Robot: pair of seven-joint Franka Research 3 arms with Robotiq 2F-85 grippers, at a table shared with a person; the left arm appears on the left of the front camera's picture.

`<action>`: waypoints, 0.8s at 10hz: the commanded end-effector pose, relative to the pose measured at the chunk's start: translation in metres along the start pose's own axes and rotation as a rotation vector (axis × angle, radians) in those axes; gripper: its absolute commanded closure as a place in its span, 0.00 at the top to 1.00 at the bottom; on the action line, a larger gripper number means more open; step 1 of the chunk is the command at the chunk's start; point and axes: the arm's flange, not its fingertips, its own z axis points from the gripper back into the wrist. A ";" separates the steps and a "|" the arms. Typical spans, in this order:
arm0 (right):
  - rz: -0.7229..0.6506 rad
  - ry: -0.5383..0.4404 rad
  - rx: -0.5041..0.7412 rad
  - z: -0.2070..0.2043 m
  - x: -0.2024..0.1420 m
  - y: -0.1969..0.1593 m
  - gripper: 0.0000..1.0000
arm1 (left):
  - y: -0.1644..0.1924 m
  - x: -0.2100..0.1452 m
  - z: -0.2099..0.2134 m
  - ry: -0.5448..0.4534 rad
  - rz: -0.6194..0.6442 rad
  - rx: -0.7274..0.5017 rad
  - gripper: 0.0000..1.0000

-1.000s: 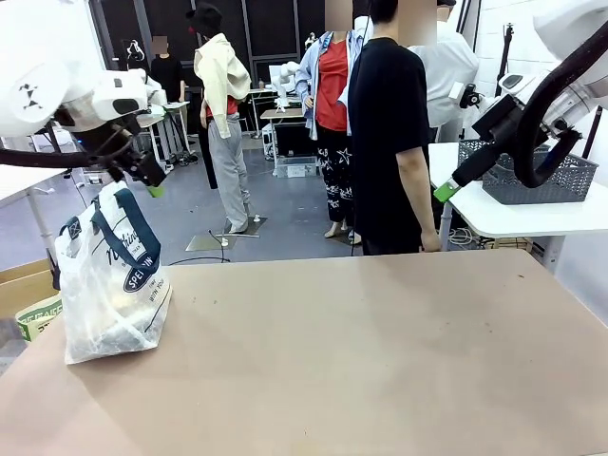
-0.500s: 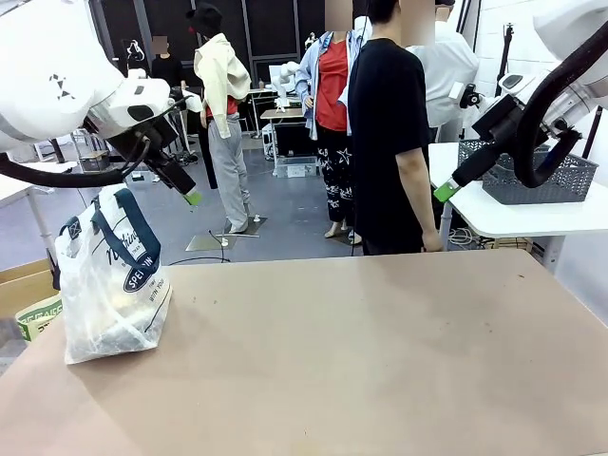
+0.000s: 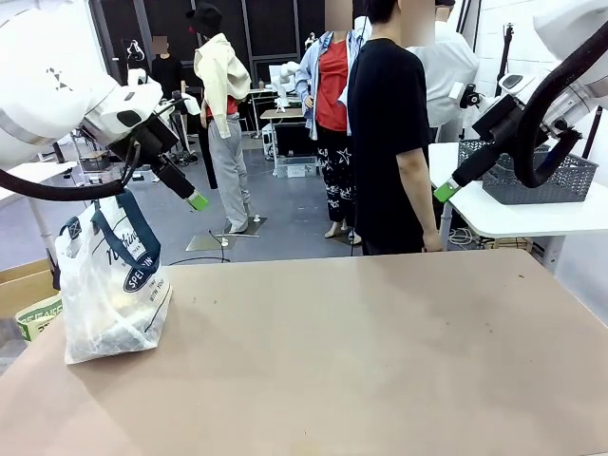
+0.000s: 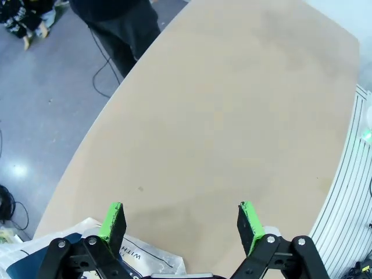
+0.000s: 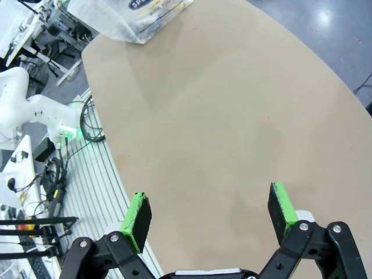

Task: Transfer purchased items from the store into the shopping bag.
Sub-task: Move the Reusable shopping bag to the right side of the table.

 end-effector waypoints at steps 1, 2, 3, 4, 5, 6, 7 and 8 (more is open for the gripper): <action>-0.020 -0.001 -0.001 0.001 0.003 0.001 1.00 | -0.003 0.004 0.002 0.013 0.013 0.021 1.00; -0.020 -0.001 -0.001 0.001 0.003 0.001 1.00 | -0.003 0.004 0.002 0.013 0.013 0.021 1.00; -0.020 -0.001 -0.001 0.001 0.003 0.001 1.00 | -0.003 0.004 0.002 0.013 0.013 0.021 1.00; -0.020 -0.001 -0.001 0.001 0.003 0.001 1.00 | -0.003 0.004 0.002 0.013 0.013 0.021 1.00; -0.020 -0.001 -0.001 0.001 0.003 0.001 1.00 | -0.003 0.004 0.002 0.013 0.013 0.021 1.00; -0.020 -0.001 -0.001 0.001 0.003 0.001 1.00 | -0.003 0.004 0.002 0.013 0.013 0.021 1.00; -0.020 -0.001 -0.001 0.001 0.003 0.001 1.00 | -0.003 0.004 0.002 0.013 0.013 0.021 1.00; -0.020 -0.001 -0.001 0.001 0.003 0.001 1.00 | -0.003 0.004 0.002 0.013 0.013 0.021 1.00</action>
